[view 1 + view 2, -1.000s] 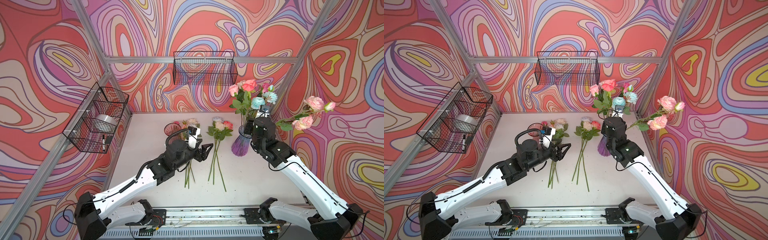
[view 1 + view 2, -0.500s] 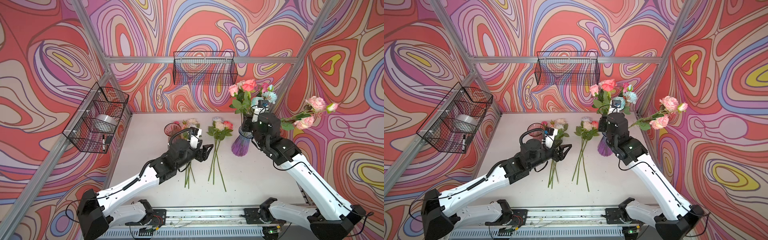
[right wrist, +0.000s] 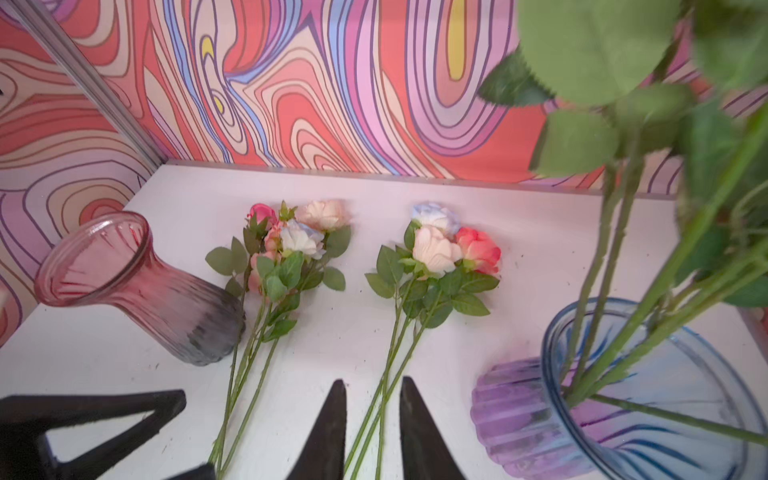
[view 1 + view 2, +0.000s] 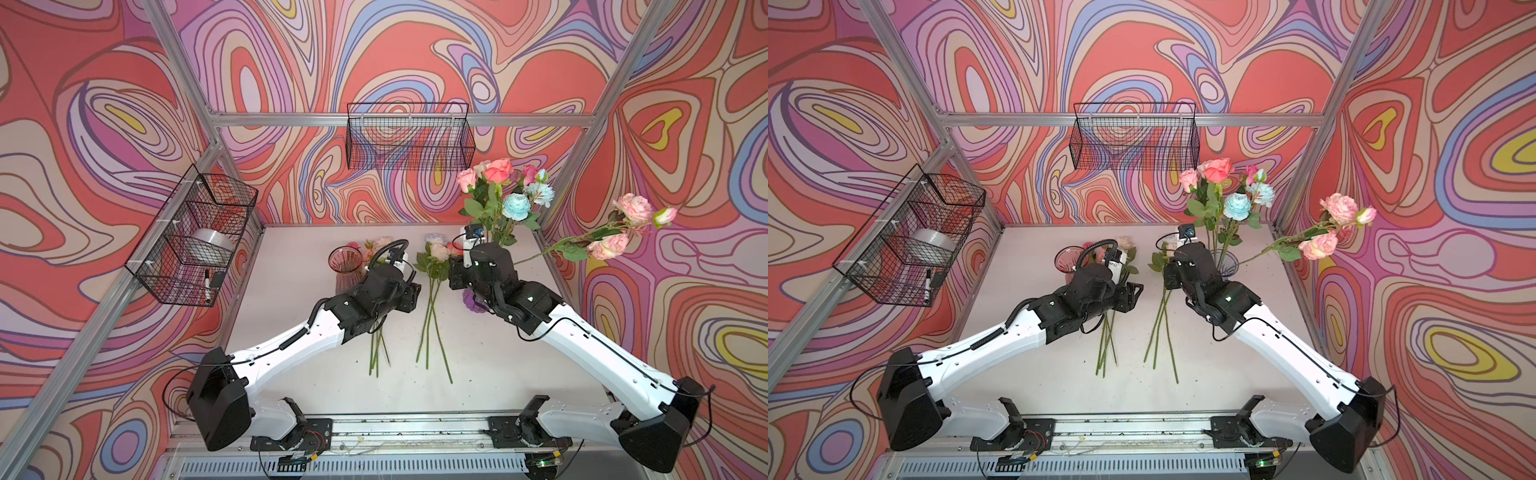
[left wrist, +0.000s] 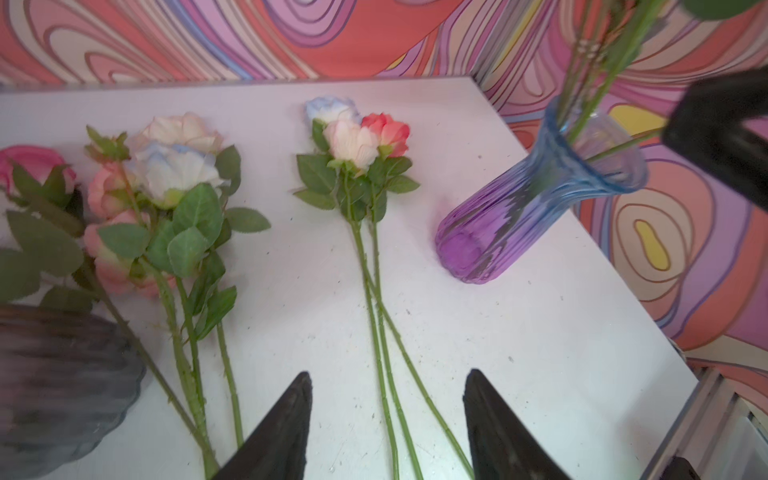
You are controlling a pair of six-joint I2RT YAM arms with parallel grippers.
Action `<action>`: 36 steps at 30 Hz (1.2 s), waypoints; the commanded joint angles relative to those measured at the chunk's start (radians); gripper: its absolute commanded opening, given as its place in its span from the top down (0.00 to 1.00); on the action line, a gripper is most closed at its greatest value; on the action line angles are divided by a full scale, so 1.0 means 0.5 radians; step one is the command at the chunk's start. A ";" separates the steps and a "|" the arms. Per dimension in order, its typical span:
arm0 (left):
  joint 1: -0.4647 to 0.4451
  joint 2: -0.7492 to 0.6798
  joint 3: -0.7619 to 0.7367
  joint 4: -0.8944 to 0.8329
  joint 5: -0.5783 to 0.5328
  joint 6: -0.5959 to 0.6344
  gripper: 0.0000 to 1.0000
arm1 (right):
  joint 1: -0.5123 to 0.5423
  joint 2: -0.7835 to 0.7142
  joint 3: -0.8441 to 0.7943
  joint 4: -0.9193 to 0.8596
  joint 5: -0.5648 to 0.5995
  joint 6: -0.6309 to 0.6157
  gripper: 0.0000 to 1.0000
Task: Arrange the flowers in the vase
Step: 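Move both grippers down toward the loose rose stems on the table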
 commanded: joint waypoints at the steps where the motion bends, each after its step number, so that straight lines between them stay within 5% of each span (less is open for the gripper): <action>1: 0.097 0.147 0.130 -0.361 -0.091 -0.214 0.42 | 0.013 0.052 -0.082 0.038 -0.082 0.106 0.78; 11: 0.187 0.562 0.384 -0.714 0.021 -0.406 0.47 | 0.013 0.409 -0.176 0.129 -0.244 0.268 0.73; 18: 0.187 0.311 0.260 -0.508 0.042 -0.329 0.46 | 0.001 0.732 -0.127 0.180 -0.063 0.311 0.71; 30: 0.187 -0.035 0.074 -0.289 -0.053 -0.225 0.42 | -0.129 1.153 0.129 0.200 -0.194 0.283 0.68; 36: 0.187 -0.068 0.071 -0.287 -0.062 -0.209 0.42 | -0.140 1.128 0.204 0.118 -0.044 0.310 0.68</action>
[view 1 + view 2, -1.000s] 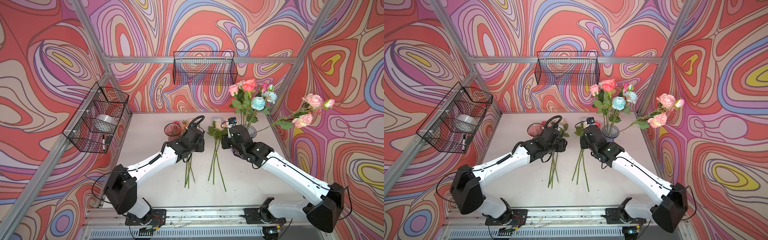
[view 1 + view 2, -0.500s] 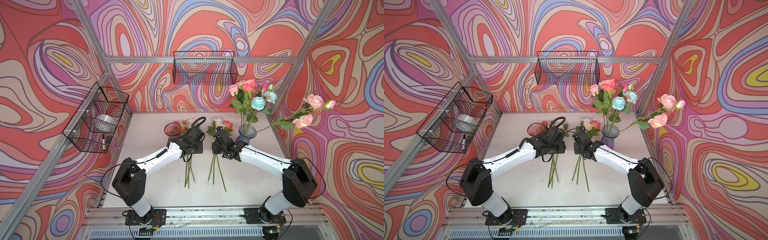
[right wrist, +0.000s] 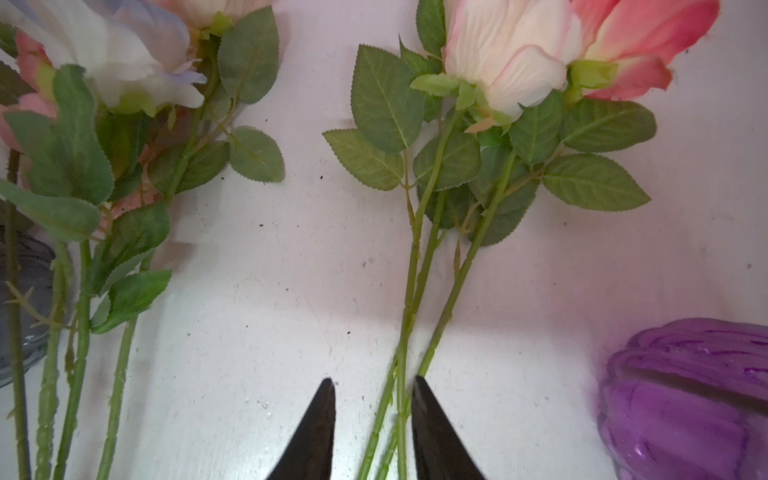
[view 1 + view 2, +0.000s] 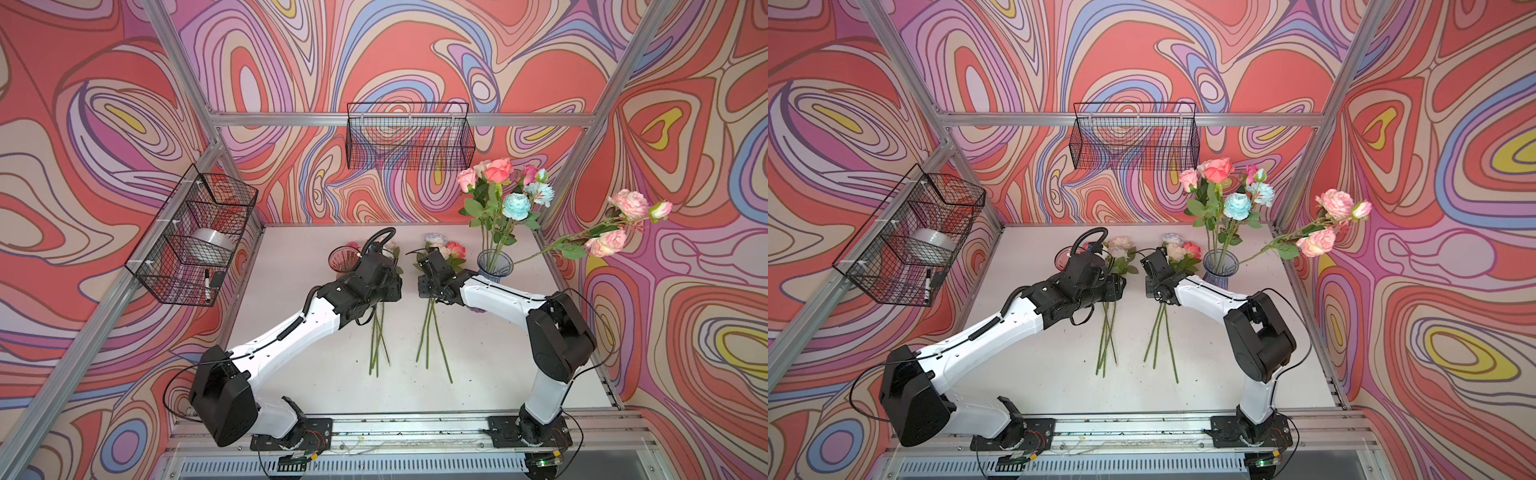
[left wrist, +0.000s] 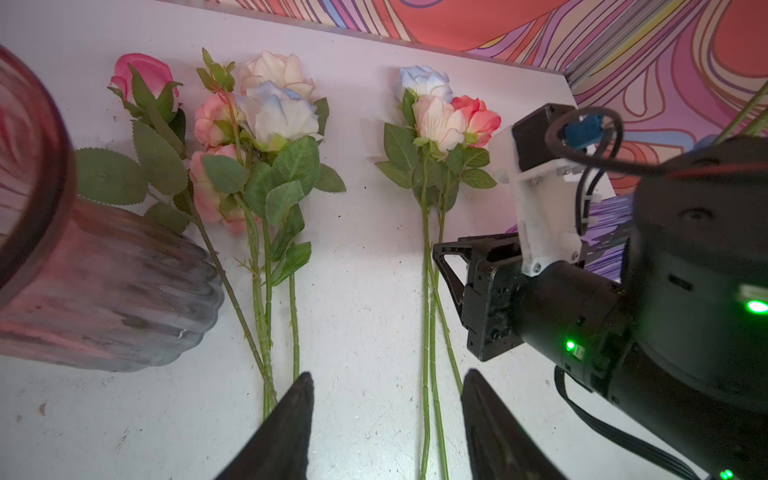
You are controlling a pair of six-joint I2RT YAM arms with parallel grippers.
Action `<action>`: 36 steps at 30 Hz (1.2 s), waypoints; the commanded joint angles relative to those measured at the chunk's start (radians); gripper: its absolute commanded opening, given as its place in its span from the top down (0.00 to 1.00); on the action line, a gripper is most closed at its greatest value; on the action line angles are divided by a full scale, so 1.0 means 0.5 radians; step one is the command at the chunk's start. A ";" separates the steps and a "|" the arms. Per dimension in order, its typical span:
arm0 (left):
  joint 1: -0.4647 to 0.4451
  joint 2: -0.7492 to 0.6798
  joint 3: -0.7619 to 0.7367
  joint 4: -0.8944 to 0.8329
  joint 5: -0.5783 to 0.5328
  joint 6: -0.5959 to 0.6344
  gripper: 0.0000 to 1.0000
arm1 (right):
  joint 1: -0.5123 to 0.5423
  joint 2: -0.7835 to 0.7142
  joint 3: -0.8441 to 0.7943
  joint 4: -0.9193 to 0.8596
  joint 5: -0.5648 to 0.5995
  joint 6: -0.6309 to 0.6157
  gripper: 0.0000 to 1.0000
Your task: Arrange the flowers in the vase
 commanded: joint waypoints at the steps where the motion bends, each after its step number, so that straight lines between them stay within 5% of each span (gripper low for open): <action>1: 0.007 -0.049 -0.021 0.033 -0.033 0.025 0.42 | -0.021 -0.036 0.073 -0.078 0.093 0.024 0.68; 9: 0.007 -0.057 -0.021 0.023 -0.021 0.022 0.42 | -0.089 0.145 0.231 -0.200 0.047 -0.005 0.69; 16: 0.007 -0.113 -0.055 0.070 -0.057 0.033 0.42 | 0.043 -0.609 -0.041 -0.345 0.228 0.215 0.68; 28: 0.006 -0.126 -0.076 0.095 0.007 -0.001 0.42 | 0.089 -1.116 0.252 -1.442 0.654 0.662 0.67; 31: 0.007 -0.120 -0.077 0.094 0.057 -0.021 0.42 | -0.044 -1.152 0.282 -1.533 0.654 0.677 0.67; 36: 0.005 -0.116 -0.081 0.102 0.115 -0.046 0.42 | -0.553 -1.219 0.296 -1.412 0.228 0.460 0.64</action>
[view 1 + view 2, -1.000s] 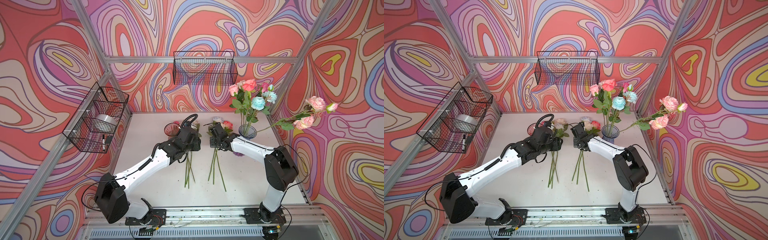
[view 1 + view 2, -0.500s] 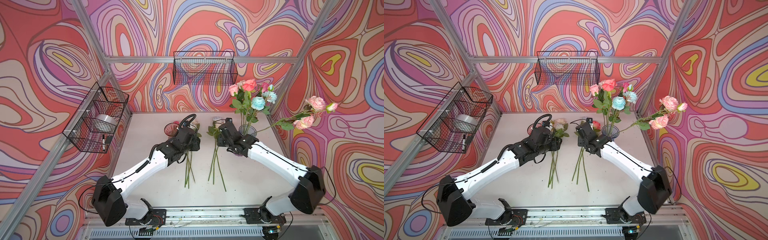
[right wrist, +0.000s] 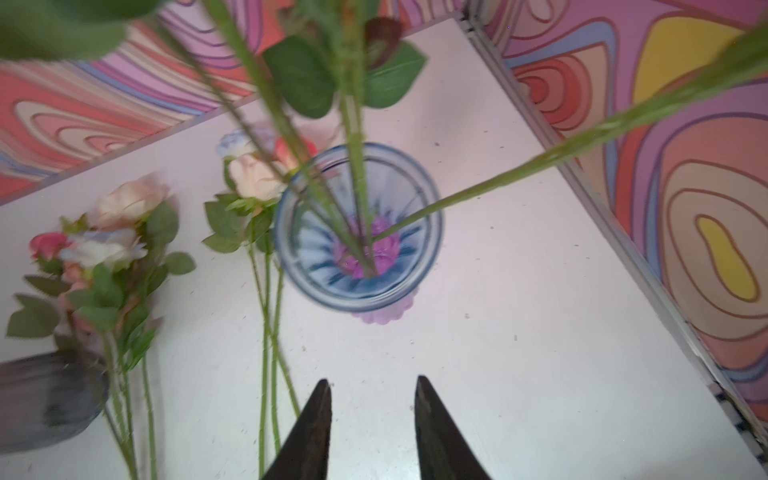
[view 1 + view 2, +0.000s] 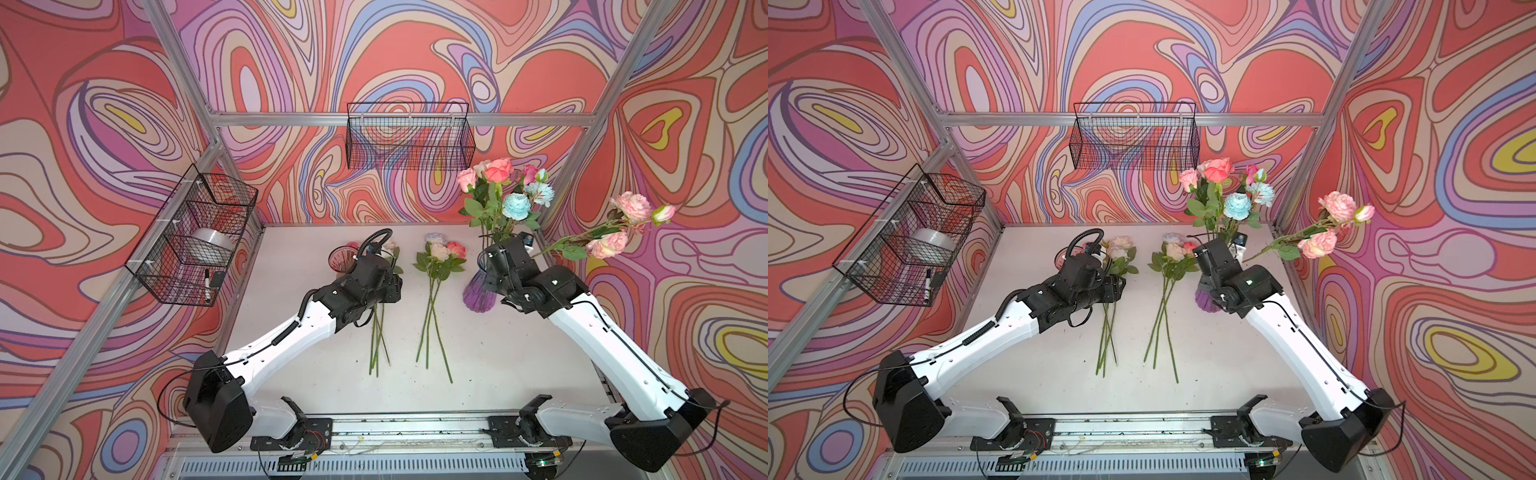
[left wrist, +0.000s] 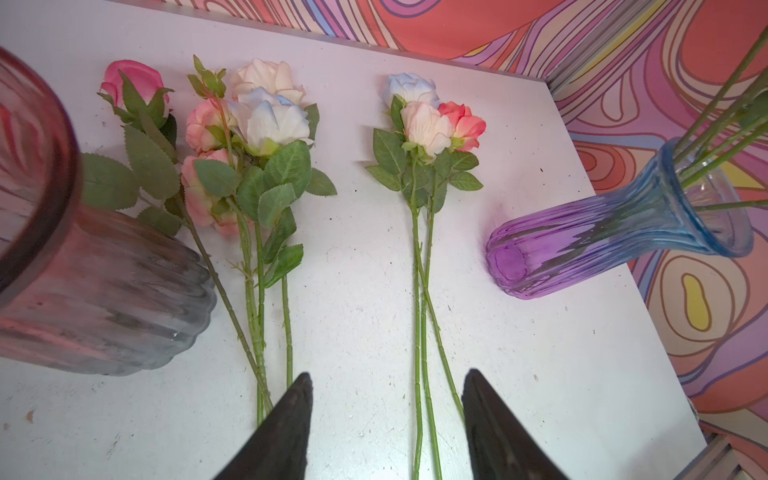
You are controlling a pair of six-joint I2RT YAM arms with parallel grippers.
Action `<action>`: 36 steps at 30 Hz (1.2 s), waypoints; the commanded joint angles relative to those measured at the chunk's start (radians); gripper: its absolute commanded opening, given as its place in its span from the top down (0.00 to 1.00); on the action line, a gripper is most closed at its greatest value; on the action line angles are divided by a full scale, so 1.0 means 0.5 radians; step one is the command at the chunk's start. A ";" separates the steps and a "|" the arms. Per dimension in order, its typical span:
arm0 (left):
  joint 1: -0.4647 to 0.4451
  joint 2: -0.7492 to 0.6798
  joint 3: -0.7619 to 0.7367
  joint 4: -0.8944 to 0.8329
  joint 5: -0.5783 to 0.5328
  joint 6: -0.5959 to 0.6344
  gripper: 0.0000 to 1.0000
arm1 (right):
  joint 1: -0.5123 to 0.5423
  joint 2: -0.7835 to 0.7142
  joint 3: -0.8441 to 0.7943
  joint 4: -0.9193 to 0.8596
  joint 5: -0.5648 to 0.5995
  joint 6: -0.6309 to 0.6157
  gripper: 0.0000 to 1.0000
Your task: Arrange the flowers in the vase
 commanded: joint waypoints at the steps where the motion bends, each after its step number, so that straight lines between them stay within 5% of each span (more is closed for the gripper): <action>1: 0.007 -0.041 -0.021 0.042 0.060 -0.046 0.42 | -0.243 -0.047 0.052 0.007 -0.281 -0.131 0.64; 8: 0.007 -0.023 -0.014 0.041 0.090 -0.055 0.41 | -0.516 0.093 0.064 0.151 -0.571 -0.198 0.62; 16: 0.006 -0.011 -0.014 0.041 0.081 -0.050 0.41 | -0.556 0.214 -0.027 0.406 -0.778 -0.188 0.63; 36: 0.007 0.001 -0.008 0.032 0.087 -0.045 0.41 | -0.554 0.302 -0.180 0.453 -0.771 -0.145 0.69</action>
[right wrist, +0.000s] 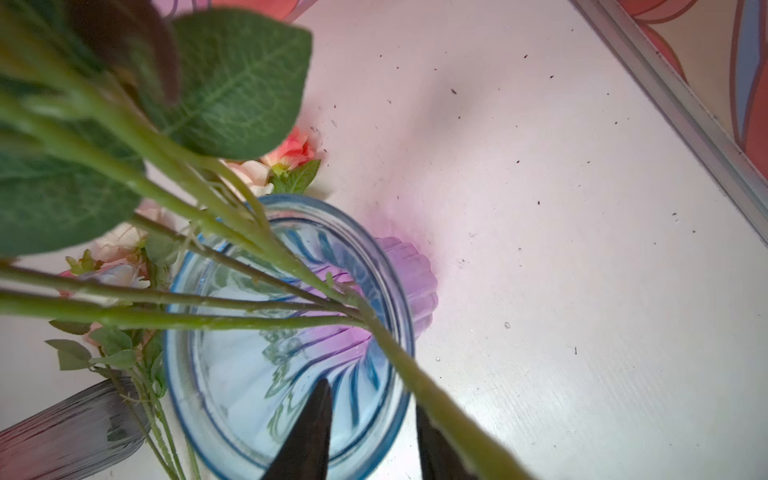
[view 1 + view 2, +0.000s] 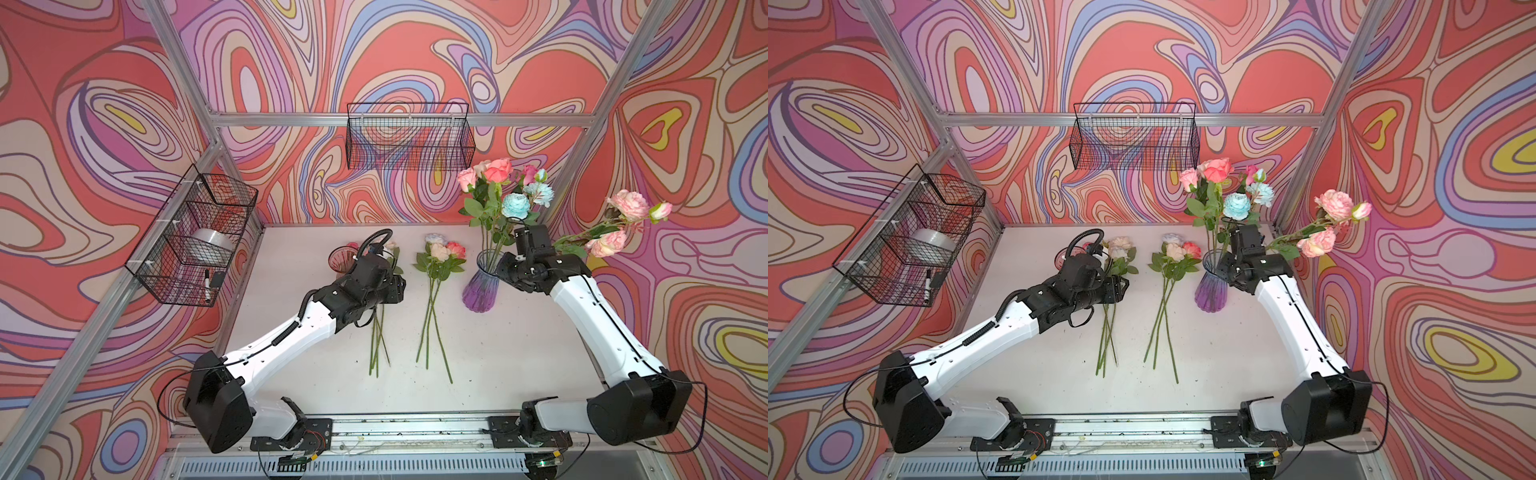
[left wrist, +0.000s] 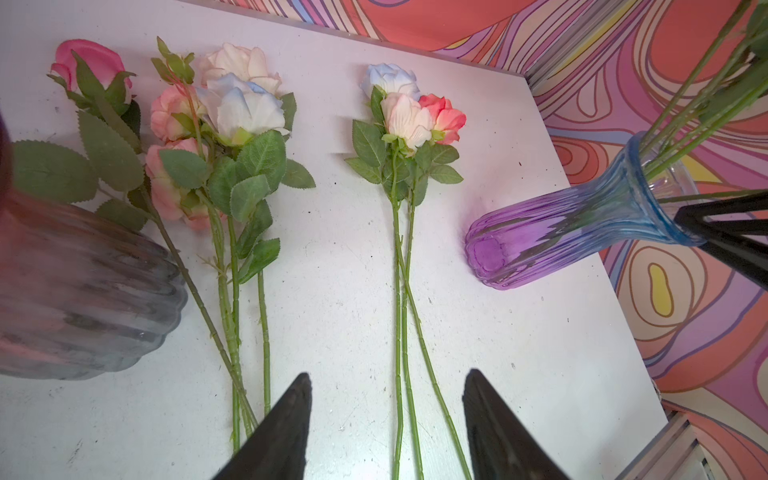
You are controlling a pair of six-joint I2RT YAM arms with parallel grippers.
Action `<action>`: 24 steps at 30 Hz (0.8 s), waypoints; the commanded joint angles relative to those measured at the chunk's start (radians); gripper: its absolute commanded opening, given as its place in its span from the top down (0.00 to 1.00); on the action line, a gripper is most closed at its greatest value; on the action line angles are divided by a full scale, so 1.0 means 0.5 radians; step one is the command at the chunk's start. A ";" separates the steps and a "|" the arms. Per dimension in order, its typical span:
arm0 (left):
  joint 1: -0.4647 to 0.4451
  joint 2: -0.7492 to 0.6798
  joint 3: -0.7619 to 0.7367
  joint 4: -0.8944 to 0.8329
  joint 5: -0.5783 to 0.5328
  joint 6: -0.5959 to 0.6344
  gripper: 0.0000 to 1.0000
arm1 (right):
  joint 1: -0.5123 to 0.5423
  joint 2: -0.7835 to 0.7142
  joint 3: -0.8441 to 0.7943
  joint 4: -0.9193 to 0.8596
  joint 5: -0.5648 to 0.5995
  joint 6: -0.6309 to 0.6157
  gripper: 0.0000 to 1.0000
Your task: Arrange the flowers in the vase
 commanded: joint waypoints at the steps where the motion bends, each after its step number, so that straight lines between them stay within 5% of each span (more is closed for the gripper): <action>1: 0.007 0.000 -0.005 0.008 -0.002 -0.014 0.41 | -0.004 0.049 -0.036 0.074 -0.003 0.029 0.70; 24: 0.007 -0.006 0.007 -0.004 -0.016 0.010 0.40 | -0.098 0.294 0.161 0.149 0.086 -0.024 1.00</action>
